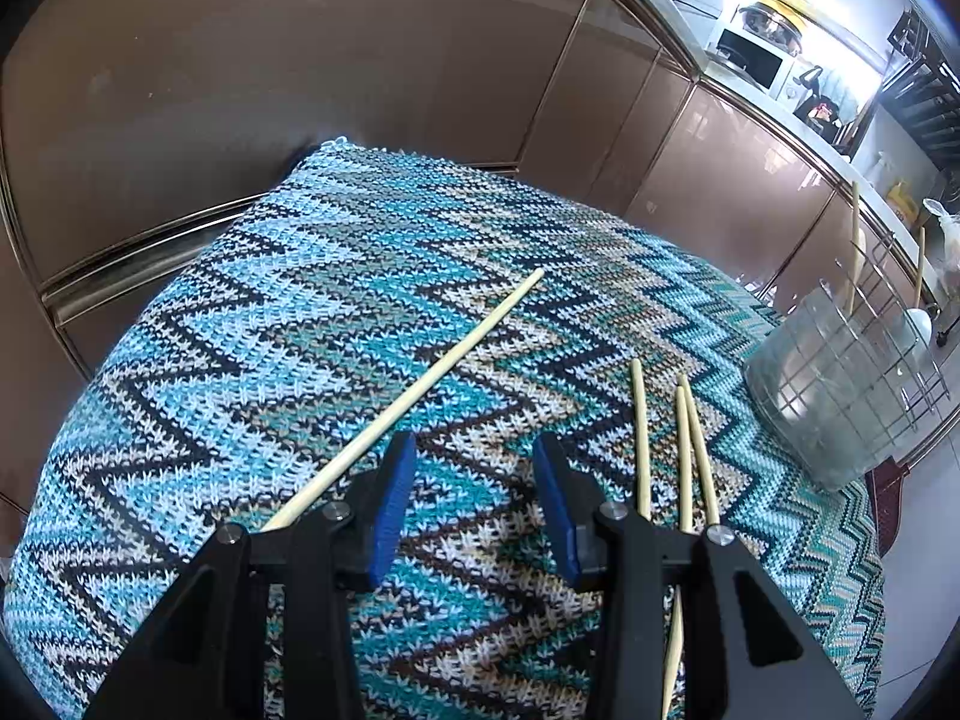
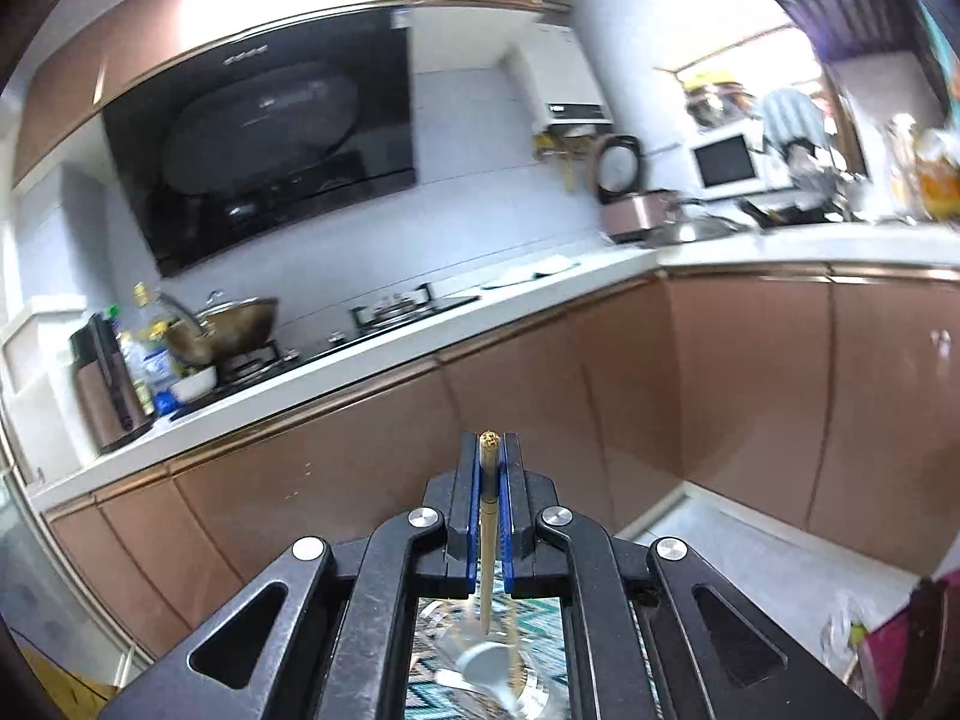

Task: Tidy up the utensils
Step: 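Carry the chopstick over the holder with the right tool and release it inside, then withdraw both open tools from the holder above the cloth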

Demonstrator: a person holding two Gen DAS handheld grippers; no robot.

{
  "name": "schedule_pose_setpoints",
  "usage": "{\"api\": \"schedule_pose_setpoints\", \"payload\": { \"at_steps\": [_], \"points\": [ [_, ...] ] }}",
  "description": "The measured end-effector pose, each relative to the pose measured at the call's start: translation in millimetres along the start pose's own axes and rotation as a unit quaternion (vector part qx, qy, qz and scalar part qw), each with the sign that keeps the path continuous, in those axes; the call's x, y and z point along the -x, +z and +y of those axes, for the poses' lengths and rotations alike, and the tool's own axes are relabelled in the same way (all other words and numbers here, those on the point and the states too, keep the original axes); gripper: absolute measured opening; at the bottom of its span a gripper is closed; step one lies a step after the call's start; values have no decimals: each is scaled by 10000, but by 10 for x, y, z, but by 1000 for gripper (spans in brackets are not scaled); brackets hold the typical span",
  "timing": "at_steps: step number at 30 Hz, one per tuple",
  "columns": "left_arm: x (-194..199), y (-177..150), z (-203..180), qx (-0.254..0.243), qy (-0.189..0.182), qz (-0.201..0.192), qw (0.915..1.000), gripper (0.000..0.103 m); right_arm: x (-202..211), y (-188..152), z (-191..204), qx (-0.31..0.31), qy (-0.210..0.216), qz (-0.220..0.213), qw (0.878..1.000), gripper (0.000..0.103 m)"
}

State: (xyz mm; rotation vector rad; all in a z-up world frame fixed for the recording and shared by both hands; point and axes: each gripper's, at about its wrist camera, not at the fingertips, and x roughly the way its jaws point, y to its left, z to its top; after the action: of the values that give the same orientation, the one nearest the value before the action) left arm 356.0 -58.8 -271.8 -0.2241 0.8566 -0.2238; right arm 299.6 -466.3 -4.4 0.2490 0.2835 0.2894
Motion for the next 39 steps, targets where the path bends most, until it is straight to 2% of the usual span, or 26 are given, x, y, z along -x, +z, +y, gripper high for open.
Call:
{"api": "schedule_pose_setpoints", "payload": {
  "at_steps": [5,12,15,19,20,21,23,24,29,32,39],
  "points": [
    [15,5,1,16,-16,-4,10000,39,-292,-149,195,116,78,267,9995,6],
    [51,14,25,62,-58,-17,10000,39,-808,-476,415,597,-356,886,9936,6],
    [56,16,39,80,-78,-22,9999,39,-918,-618,458,831,-570,1144,9883,6],
    [64,13,50,100,-87,-30,9999,39,-1043,-797,475,859,-765,1450,9827,6],
    [67,13,51,116,-89,-35,9999,39,-1042,-819,472,815,-783,1489,9824,9],
    [71,11,57,124,-85,-35,9999,39,-1023,-835,472,809,-822,1498,9820,13],
    [74,9,43,104,-65,-37,9999,39,-946,-846,498,793,-856,1464,9823,32],
    [81,3,48,94,-53,-37,9999,39,-913,-849,524,782,-855,1447,9827,34],
    [89,-6,-31,-40,103,-32,9999,39,-498,-801,731,657,-797,1220,9871,38],
    [165,-31,-149,-292,182,-62,9994,39,-220,-831,928,678,-773,1121,9884,40],
    [824,-99,-312,-509,60,-384,9979,39,408,-1066,1301,696,-881,1063,9880,44]
  ]
}}
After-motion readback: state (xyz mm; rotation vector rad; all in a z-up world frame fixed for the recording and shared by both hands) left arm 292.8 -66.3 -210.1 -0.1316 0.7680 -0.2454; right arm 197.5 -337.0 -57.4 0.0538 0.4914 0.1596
